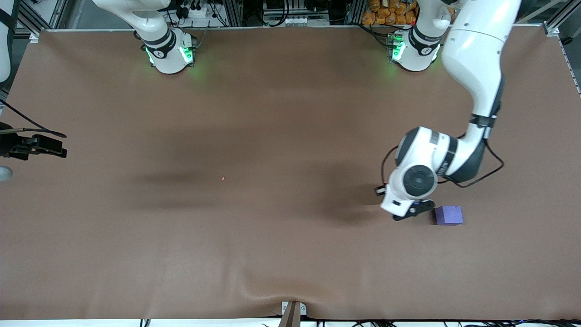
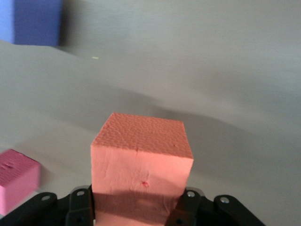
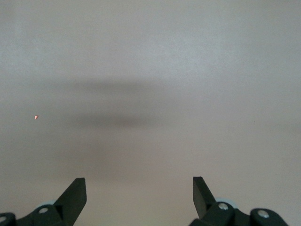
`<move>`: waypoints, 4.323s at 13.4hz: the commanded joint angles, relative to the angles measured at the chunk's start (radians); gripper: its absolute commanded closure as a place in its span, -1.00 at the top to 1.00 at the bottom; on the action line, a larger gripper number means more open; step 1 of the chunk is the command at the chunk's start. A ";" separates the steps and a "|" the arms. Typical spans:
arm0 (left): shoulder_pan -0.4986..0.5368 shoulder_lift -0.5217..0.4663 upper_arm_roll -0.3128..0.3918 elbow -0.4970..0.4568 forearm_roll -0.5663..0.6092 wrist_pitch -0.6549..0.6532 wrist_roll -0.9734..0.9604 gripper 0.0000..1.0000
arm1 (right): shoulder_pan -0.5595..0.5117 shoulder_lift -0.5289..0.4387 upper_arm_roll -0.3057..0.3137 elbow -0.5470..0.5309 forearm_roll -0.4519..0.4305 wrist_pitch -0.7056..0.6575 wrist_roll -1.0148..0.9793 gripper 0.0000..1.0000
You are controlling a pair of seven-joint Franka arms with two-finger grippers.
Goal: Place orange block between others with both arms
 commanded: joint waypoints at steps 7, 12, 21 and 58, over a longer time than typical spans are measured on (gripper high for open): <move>0.192 -0.200 -0.022 -0.339 0.112 0.133 0.132 -1.00 | -0.011 -0.011 0.008 0.008 -0.014 -0.013 -0.017 1.00; 0.292 -0.201 -0.024 -0.400 0.112 0.230 0.240 -1.00 | -0.009 -0.012 0.008 0.008 -0.019 -0.013 -0.018 1.00; 0.352 -0.147 -0.029 -0.400 0.097 0.298 0.367 -1.00 | -0.009 -0.012 0.008 0.008 -0.019 -0.013 -0.012 1.00; 0.350 -0.556 -0.139 -0.085 -0.097 -0.193 0.500 1.00 | -0.011 -0.014 0.003 0.028 -0.005 -0.082 0.071 1.00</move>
